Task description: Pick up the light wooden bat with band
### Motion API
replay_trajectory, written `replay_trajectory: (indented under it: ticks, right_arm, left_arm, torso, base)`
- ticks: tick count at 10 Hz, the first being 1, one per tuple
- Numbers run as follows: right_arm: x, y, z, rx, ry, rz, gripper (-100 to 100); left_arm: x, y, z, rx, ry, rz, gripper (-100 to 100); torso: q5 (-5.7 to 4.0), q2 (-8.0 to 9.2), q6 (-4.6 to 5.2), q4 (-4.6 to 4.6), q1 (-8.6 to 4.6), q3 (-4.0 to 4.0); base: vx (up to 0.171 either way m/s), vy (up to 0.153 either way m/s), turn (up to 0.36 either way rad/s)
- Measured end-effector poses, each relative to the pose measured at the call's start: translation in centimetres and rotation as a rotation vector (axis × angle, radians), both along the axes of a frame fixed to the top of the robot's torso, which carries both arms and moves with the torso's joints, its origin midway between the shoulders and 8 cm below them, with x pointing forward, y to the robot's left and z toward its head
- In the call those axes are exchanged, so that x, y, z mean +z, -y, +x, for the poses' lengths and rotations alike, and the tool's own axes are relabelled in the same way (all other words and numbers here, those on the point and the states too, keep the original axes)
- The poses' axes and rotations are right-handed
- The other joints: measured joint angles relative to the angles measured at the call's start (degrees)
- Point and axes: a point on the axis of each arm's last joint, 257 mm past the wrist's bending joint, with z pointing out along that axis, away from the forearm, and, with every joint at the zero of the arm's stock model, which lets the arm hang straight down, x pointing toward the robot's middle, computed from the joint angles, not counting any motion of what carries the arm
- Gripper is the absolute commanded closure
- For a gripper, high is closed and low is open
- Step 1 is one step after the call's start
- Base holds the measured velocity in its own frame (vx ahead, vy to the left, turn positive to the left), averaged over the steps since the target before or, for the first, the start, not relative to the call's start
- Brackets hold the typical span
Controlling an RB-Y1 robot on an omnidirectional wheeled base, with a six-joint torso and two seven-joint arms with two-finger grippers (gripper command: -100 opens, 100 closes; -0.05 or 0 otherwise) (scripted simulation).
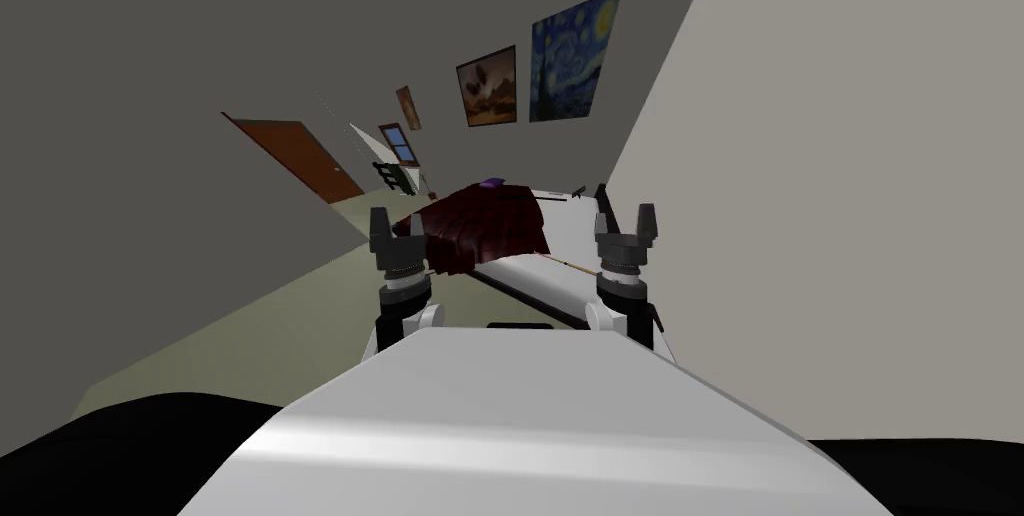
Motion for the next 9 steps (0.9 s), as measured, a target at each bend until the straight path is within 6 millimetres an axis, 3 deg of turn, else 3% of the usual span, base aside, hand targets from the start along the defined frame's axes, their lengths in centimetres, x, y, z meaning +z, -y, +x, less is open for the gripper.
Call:
replay_trajectory:
  ticks: [3, 9]
  right_arm:
    - [-1.3, -1.1, 1.1, 0.031, -0.028, -0.063, -100]
    - [-6.0, -3.7, 4.2, 0.103, -0.104, -0.259, -100]
  left_arm:
    - [0.0, 0.0, 0.0, 0.0, 0.0, 0.0, 0]
    - [0.0, 0.0, 0.0, 0.0, 0.0, 0.0, 0]
  torso:
    - [0.0, -0.17, -0.02, -0.04, 0.01, -0.1]
    - [0.01, -0.23, -0.02, -0.05, 0.06, -0.14]
  base:
    - [0.042, 0.006, 0.131]
    - [0.068, 0.004, 0.207]
